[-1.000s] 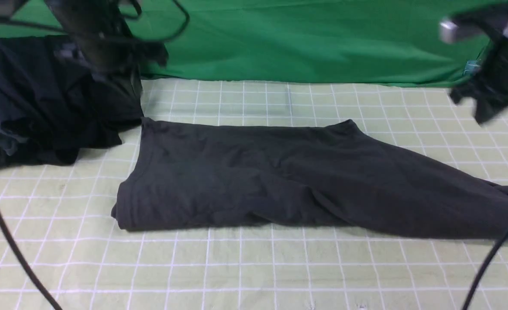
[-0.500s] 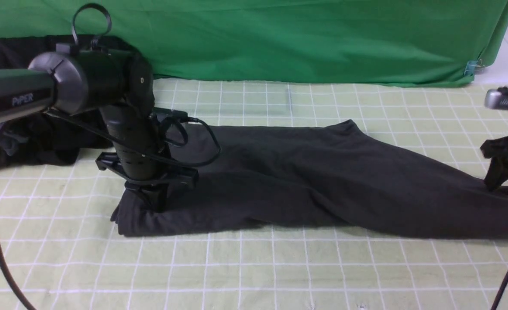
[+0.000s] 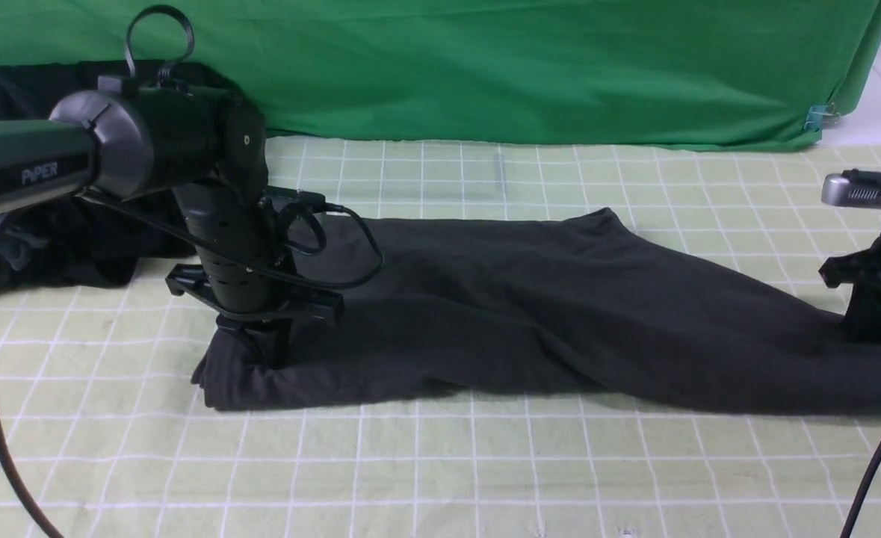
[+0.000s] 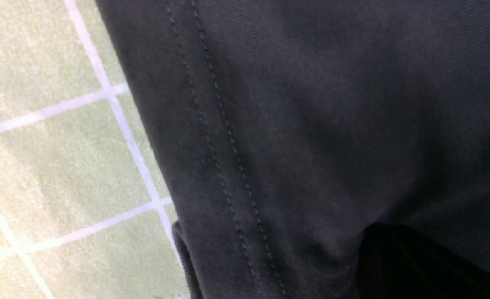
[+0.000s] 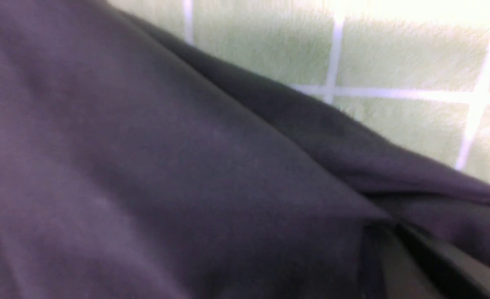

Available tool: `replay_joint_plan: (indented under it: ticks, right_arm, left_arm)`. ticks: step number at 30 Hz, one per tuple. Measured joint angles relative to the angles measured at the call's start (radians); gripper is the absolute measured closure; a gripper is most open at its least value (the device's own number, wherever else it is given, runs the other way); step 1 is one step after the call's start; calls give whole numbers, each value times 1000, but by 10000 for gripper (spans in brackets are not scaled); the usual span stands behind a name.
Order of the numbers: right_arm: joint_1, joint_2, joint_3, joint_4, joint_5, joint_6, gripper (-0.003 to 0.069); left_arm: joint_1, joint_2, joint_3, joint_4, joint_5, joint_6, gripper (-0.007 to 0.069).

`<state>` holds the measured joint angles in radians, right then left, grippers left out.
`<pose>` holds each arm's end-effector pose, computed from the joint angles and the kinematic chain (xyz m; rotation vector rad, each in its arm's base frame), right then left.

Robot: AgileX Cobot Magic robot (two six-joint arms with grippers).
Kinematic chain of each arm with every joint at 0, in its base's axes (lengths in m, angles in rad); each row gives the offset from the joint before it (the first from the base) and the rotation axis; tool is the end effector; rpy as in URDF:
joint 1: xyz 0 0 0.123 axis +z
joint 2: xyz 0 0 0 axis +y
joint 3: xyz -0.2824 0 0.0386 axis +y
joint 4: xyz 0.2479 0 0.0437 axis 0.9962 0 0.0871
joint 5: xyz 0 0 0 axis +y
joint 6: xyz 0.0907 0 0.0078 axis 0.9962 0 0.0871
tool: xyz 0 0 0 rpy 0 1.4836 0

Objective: Fold a long-sleeved shirt over a green coffee tablecloth.
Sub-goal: 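Pull the folded dark garment lengthwise by its ends to straighten it flat on the table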

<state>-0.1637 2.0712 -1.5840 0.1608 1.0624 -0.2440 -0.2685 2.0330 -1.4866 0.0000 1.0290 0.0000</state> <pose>0.4155 -0.0557 0.1852 -0.0143 3.0011 0.1800 0.3880 -0.1067 0.1763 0.4095 3.0322 -0.0169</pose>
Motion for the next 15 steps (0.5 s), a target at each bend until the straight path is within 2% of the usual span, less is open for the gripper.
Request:
replay_joint_plan:
  ticks: [8, 11, 15]
  right_arm:
    - [0, -48, -10, -52, -5, -6, 651]
    - [0, -40, -10, -55, 2, -6, 630]
    - [0, -2, -10, -56, 18, -6, 454]
  left_arm:
    - [0, 0, 0, 0, 0, 0, 629]
    - [0, 0, 0, 0, 0, 0, 629]
    - [0, 0, 0, 0, -1, 0, 629]
